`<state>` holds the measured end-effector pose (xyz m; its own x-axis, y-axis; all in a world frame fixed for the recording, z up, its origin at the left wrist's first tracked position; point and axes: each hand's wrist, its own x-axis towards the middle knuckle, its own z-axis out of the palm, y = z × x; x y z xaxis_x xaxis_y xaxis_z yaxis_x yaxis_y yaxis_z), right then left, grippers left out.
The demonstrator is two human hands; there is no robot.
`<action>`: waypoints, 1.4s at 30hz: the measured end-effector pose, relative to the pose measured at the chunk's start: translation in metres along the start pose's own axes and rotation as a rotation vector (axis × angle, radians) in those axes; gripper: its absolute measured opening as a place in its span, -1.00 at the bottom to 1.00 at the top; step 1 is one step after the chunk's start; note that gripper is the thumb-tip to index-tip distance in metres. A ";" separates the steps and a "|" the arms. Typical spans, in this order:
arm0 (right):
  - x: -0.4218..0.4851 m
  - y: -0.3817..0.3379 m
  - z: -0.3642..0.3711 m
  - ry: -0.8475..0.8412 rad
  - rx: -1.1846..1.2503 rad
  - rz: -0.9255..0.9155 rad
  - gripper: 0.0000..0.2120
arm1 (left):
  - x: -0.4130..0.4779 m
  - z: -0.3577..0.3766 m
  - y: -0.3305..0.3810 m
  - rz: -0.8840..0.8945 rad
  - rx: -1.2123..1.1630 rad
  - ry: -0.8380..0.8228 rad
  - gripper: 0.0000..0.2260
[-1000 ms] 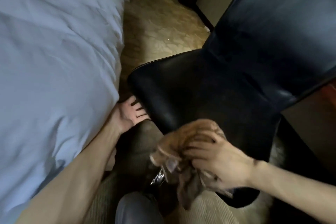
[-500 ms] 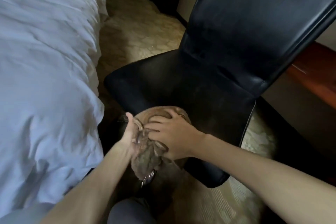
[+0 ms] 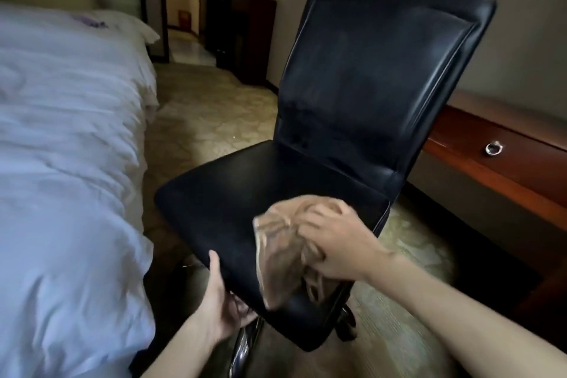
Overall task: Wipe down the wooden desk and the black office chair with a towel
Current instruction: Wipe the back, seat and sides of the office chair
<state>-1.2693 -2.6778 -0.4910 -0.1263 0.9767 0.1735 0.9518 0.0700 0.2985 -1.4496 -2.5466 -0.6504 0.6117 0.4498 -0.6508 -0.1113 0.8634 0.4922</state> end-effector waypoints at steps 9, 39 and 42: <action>-0.018 -0.023 0.039 -0.191 0.524 0.407 -0.64 | 0.021 -0.011 0.040 0.068 0.079 0.126 -0.06; 0.000 0.011 0.033 -0.557 -0.222 0.586 -0.59 | 0.025 0.017 0.110 0.908 1.683 0.524 -0.37; 0.009 0.010 -0.001 -0.386 -0.167 0.618 -0.58 | 0.023 0.025 0.114 0.835 1.589 0.386 -0.42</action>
<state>-1.2607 -2.6688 -0.4854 0.5547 0.8317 0.0233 0.7582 -0.5168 0.3976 -1.4289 -2.4432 -0.5948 0.5738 0.8171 0.0547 0.6435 -0.4912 0.5870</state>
